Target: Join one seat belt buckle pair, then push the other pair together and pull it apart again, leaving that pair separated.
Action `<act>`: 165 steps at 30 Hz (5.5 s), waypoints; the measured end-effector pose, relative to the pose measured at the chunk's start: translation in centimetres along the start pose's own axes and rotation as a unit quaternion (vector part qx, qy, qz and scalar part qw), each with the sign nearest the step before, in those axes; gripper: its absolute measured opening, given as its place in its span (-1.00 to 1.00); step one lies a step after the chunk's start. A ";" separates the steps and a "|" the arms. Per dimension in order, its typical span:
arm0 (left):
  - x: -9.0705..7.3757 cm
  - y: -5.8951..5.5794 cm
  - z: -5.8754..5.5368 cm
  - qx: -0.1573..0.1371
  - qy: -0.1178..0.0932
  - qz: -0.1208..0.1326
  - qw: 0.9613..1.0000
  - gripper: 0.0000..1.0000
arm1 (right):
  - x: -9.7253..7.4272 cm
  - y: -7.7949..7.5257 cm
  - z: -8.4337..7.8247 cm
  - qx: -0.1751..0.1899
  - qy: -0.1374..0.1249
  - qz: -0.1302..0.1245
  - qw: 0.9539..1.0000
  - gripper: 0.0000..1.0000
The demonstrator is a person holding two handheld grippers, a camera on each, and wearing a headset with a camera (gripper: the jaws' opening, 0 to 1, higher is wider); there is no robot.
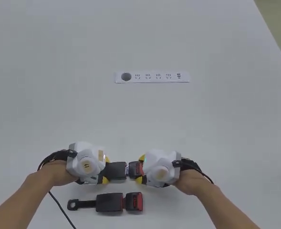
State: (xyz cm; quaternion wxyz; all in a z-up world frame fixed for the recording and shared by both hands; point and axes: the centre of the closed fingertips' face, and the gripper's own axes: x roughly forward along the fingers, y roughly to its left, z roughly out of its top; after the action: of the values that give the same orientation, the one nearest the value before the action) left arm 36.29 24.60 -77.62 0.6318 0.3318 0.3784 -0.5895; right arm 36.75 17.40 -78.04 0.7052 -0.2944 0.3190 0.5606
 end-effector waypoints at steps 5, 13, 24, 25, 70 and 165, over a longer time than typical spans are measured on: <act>0.0 0.0 0.0 0.000 0.001 0.000 1.000 -0.40 | -0.2 0.0 0.0 0.000 0.002 -0.002 1.000 -0.42; 0.2 0.1 -0.2 0.001 0.006 -0.003 1.000 -0.38 | -0.4 0.2 0.3 -0.007 0.004 -0.008 1.000 -0.41; 0.3 0.1 -0.3 -0.002 0.010 -0.003 1.000 -0.37 | -0.9 0.0 -0.3 -0.006 0.005 -0.011 1.000 -0.40; 0.3 0.0 -0.2 -0.002 0.010 -0.003 1.000 -0.37 | -1.0 -0.1 -0.4 -0.006 0.005 -0.011 1.000 -0.40; -0.1 0.1 0.0 0.001 0.008 -0.009 1.000 -0.35 | -4.0 -0.2 -3.4 -0.015 0.007 0.028 0.999 -0.41; -6.2 -3.1 -3.4 -0.214 -0.208 0.171 0.939 0.53 | -9.7 3.0 -4.9 0.125 -0.085 -0.074 0.986 0.86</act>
State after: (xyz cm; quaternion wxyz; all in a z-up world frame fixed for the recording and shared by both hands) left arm 32.80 30.34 -73.82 0.8435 0.1182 0.2939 -0.4337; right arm 31.57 8.40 -73.72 0.8007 -0.1779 0.3026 0.4855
